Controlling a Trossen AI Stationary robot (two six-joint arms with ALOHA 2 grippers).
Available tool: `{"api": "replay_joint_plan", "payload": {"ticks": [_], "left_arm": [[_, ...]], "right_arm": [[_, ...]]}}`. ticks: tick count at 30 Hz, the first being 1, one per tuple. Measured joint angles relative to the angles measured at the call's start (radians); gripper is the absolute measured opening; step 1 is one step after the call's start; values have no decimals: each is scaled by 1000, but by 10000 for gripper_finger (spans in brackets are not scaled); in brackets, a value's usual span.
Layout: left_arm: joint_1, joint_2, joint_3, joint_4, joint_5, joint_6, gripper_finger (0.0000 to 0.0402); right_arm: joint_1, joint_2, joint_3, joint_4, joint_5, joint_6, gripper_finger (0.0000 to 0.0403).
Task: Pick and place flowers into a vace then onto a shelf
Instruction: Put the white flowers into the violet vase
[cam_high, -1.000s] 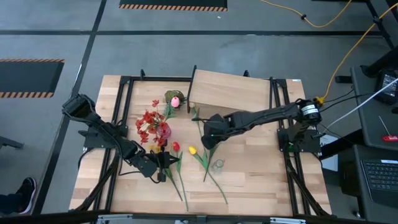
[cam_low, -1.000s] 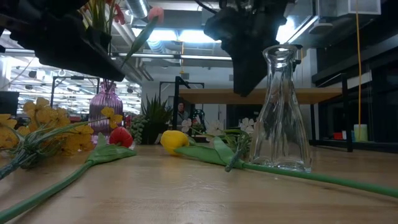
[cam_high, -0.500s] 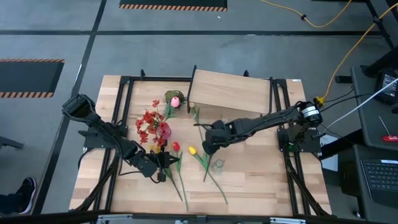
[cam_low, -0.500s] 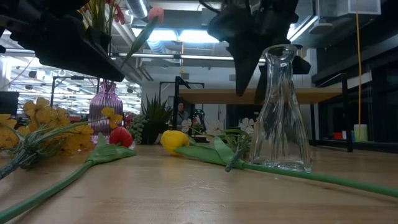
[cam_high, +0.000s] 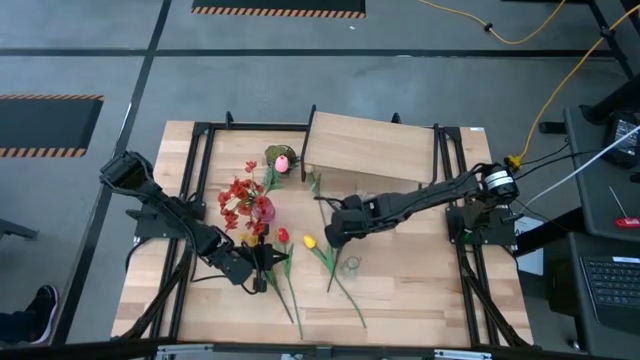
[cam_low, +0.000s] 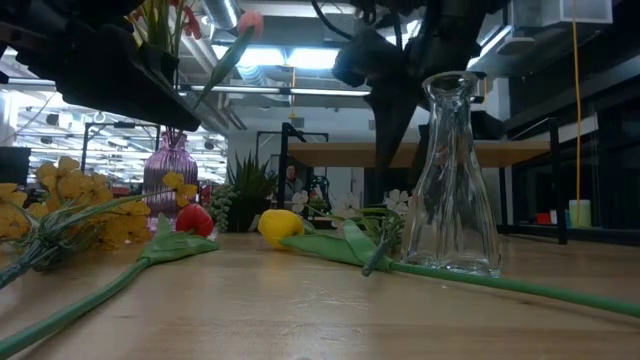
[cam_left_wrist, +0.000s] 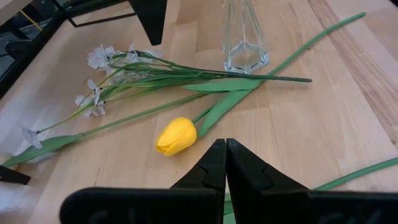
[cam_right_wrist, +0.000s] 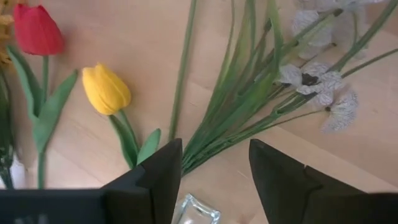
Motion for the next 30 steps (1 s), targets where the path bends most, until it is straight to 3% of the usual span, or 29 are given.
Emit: {"api": "replay_joint_plan", "payload": {"ticks": [30], "left_arm": [[0,0,0,-4,1,1,7]], "right_arm": [[-8,0,-203,301,-36,55,188]]}}
